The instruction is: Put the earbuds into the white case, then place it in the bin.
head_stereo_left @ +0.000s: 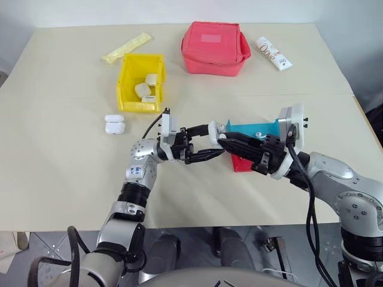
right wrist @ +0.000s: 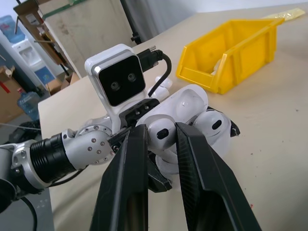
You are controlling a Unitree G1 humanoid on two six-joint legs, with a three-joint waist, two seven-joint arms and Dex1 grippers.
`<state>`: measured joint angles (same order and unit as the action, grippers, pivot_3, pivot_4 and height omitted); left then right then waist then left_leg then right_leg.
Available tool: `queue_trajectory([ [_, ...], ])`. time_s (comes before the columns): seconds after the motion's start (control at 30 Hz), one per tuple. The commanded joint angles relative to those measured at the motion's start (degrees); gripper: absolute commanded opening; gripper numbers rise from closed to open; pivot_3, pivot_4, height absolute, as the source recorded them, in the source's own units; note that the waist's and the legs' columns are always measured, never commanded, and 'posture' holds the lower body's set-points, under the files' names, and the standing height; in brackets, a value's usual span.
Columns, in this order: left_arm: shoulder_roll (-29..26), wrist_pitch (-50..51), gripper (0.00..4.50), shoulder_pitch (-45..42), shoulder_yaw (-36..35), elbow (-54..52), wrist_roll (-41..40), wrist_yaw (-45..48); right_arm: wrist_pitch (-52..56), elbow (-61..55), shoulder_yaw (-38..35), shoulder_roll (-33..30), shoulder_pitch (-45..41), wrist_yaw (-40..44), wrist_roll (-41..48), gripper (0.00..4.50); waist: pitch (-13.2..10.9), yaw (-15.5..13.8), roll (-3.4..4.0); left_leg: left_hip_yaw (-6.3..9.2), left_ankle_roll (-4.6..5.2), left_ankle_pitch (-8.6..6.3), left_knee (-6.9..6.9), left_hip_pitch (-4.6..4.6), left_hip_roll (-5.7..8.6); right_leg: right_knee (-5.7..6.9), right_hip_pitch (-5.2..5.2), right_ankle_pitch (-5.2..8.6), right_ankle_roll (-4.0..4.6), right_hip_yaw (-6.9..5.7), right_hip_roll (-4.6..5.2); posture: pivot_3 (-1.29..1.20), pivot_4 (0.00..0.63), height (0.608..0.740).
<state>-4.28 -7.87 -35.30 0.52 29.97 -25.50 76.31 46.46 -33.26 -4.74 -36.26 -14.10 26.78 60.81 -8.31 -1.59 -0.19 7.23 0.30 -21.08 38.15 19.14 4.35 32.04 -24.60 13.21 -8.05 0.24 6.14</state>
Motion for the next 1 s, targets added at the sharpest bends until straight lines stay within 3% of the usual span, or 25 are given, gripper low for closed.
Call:
queue_trajectory([
  [0.03, 0.55, -2.36, 2.78, -1.54, -2.21, -5.00, -4.50, 2.49, 2.10, 4.87, 0.27, -1.86, 0.83, -2.40, -5.27, 0.47, 0.00, -0.07, 0.00, 0.00, 0.00, 0.00, 0.00, 0.00, 0.00, 0.00, 0.00, 0.00, 0.00, 0.00, 0.01, 0.00, 0.150, 0.740],
  [1.0, 1.94, -6.94, 2.78, -2.08, -0.67, -7.01, -3.54, 3.44, 7.14, 9.79, 3.55, -0.60, 1.36, -8.03, -8.76, 0.47, 0.00, -0.07, 0.00, 0.01, 0.00, 0.00, 0.00, 0.01, 0.00, -0.01, 0.01, 0.00, 0.00, 0.00, 0.02, 0.00, 0.150, 0.740],
])
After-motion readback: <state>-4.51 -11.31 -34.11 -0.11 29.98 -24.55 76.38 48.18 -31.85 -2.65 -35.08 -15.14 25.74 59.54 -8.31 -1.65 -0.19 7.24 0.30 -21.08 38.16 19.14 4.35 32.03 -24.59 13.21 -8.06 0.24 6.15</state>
